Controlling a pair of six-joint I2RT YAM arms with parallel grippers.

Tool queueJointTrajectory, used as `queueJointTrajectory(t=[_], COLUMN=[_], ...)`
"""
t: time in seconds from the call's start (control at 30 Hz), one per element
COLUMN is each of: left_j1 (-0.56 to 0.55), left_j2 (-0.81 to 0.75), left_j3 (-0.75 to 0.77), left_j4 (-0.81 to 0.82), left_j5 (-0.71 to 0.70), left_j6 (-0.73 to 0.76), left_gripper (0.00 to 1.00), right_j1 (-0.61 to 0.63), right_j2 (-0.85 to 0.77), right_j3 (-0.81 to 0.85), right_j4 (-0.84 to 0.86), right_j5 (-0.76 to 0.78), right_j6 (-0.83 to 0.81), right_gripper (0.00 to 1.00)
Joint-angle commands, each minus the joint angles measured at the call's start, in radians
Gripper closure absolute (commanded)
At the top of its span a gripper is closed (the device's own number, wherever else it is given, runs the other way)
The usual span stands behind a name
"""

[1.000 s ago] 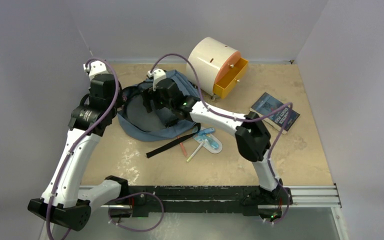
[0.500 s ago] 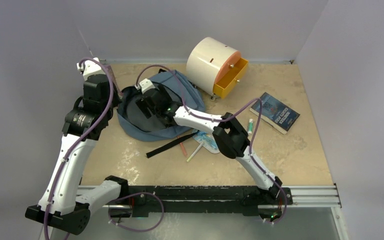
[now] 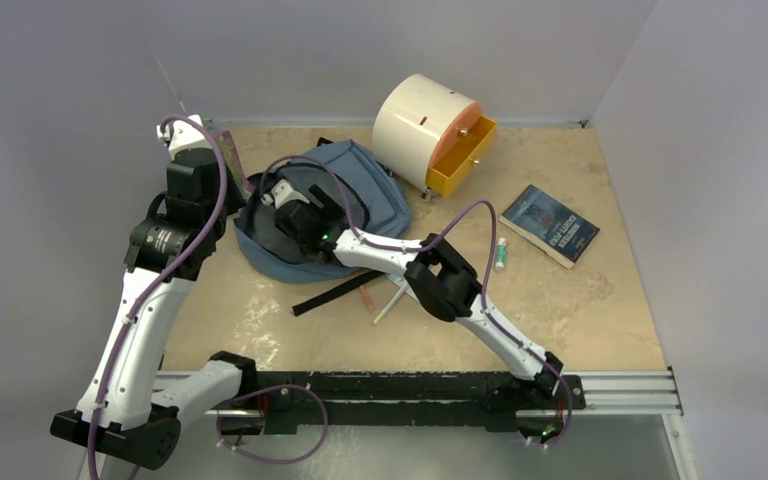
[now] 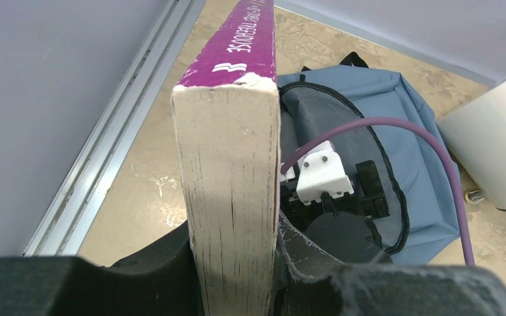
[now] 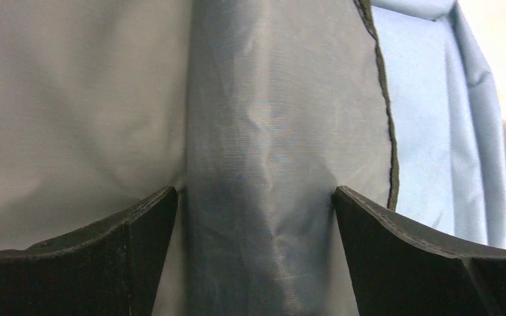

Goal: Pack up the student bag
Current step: Pick up the book from the center of the board.

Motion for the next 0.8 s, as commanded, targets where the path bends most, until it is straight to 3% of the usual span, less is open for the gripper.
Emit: queueJointTrajectory(t=[0.0, 0.1, 0.23, 0.33, 0.4, 0.6, 0.77], left_j1=[0.004, 0.004, 0.004, 0.004, 0.004, 0.004, 0.004], left_j2=[-0.021, -0.02, -0.017, -0.017, -0.022, -0.029, -0.013], left_j3=[0.041, 0.036, 0.027, 0.017, -0.005, -0.07, -0.103], left_j4=[0.111, 0.116, 0.123, 0.129, 0.144, 0.154, 0.159], left_j5=[0.002, 0.007, 0.017, 0.025, 0.036, 0.092, 0.148], left_j6=[0.009, 0.009, 0.009, 0.004, -0.003, -0.064, -0.114], left_gripper=[1.0, 1.0, 1.0, 1.0, 1.0, 1.0, 1.0], right_j1=[0.001, 0.001, -0.001, 0.0, -0.002, -0.02, -0.05], right_j2=[-0.004, -0.011, -0.037, -0.046, -0.066, -0.173, -0.231], right_j3=[0.039, 0.018, -0.013, -0.012, -0.021, -0.081, -0.083], right_j4=[0.02, 0.035, 0.06, 0.061, 0.061, 0.061, 0.042], right_j5=[0.128, 0.138, 0.144, 0.14, 0.123, 0.008, -0.076], right_j6=[-0.072, -0.073, -0.067, -0.047, -0.009, 0.094, 0.143], right_gripper=[0.14, 0.27, 0.51, 0.61, 0.68, 1.0, 1.0])
